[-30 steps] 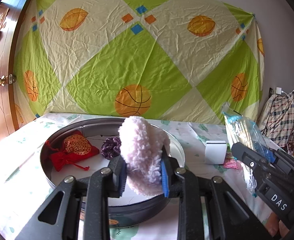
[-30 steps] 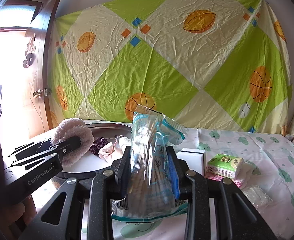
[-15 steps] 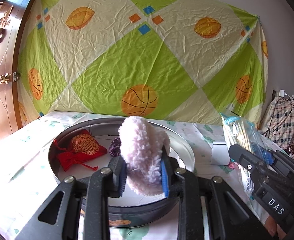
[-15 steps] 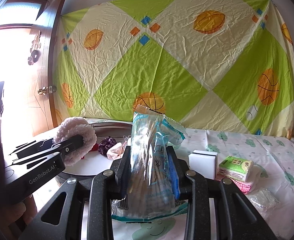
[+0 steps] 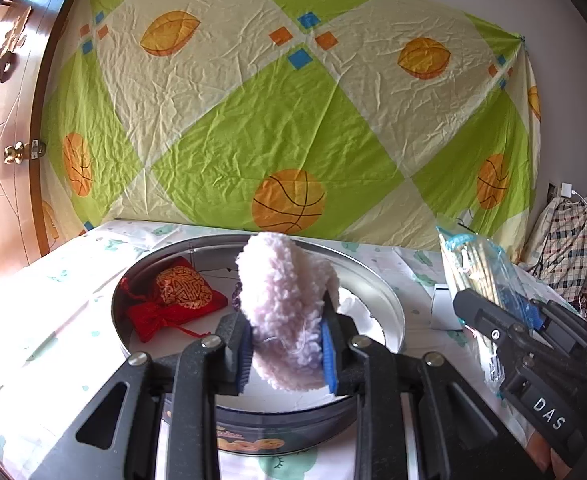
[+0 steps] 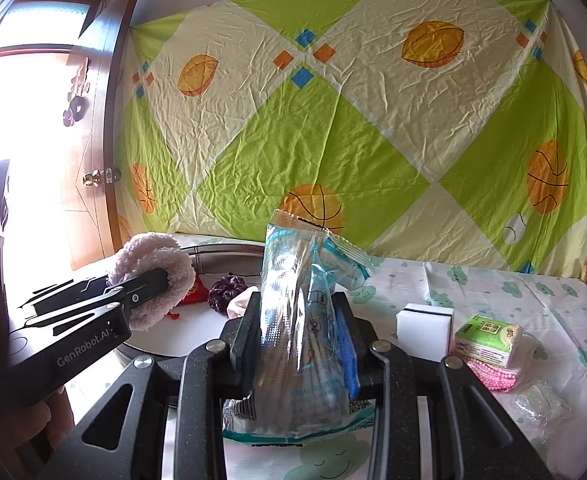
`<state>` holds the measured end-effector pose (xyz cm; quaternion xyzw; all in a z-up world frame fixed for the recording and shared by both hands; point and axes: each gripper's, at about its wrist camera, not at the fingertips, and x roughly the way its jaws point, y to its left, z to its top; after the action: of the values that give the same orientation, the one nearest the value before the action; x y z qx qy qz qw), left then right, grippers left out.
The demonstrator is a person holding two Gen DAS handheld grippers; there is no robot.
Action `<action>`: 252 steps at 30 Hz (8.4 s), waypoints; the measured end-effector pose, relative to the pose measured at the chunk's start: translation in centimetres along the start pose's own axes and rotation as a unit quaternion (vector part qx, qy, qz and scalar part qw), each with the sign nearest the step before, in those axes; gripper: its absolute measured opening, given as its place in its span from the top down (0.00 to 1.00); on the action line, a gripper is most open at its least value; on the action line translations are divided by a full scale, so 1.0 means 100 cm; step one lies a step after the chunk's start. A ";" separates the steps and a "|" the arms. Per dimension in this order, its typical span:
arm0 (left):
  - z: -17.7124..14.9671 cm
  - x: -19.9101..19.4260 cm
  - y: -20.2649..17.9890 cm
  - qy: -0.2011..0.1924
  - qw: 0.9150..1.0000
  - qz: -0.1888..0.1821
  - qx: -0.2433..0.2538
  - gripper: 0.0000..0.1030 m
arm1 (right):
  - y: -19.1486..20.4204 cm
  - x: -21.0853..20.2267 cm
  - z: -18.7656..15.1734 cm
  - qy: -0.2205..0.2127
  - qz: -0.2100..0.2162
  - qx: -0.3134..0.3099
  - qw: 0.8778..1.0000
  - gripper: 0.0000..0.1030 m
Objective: Organize soft objects
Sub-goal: 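Carry the pink ball with the left tool over the tin while the right tool carries the swab bag, then open the left tool dropping the pink ball into the tin while the right tool releases the swab bag, then grasp the white sponge with the left tool while the right tool grasps the plastic bag, then carry the white sponge with the left tool over the tin while the right tool carries the plastic bag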
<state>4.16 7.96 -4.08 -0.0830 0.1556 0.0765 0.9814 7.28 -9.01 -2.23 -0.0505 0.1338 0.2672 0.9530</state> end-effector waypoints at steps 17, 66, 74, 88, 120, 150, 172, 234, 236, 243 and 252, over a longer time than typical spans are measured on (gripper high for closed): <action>0.001 0.003 0.015 0.009 1.000 0.007 -0.004 0.75 | 0.014 0.011 0.002 0.004 0.014 -0.008 1.000 0.65; 0.031 0.084 0.060 0.164 0.985 0.042 0.030 0.60 | 0.048 0.141 0.034 0.161 0.075 -0.031 0.984 0.64; 0.029 0.054 0.052 0.121 0.990 0.058 0.036 0.23 | 0.030 0.117 0.033 0.151 0.057 -0.019 0.987 0.35; 0.015 0.023 -0.050 0.089 0.992 -0.022 0.084 0.03 | -0.107 0.010 0.008 0.129 -0.064 -0.002 0.990 0.25; -0.008 0.128 -0.200 0.186 0.961 -0.083 0.187 0.02 | -0.231 0.022 -0.053 0.290 -0.076 0.085 0.950 0.36; -0.004 0.162 -0.204 0.200 0.960 -0.113 0.158 0.46 | -0.226 0.011 -0.048 0.259 -0.086 0.079 0.959 0.71; -0.001 0.076 -0.182 0.053 0.984 -0.072 0.156 0.47 | -0.219 -0.035 -0.027 0.134 -0.145 0.066 0.978 0.71; -0.004 0.009 -0.089 -0.008 0.996 -0.039 0.081 0.47 | -0.099 -0.022 -0.007 0.011 -0.045 0.055 0.997 0.71; -0.004 0.008 -0.086 -0.011 0.996 -0.037 0.080 0.47 | -0.096 -0.021 -0.006 0.010 -0.043 0.053 0.998 0.71; -0.003 0.006 -0.077 -0.014 0.997 -0.030 0.074 0.47 | -0.085 -0.019 -0.005 0.008 -0.033 0.046 0.998 0.71; -0.002 0.005 -0.068 -0.015 0.997 -0.023 0.069 0.47 | -0.072 -0.014 -0.004 0.007 -0.019 0.040 0.999 0.71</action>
<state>5.72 1.39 -3.47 -0.0177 0.1438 0.0439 0.9885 9.79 -15.91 -2.06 -0.0169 0.1502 0.2428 0.9582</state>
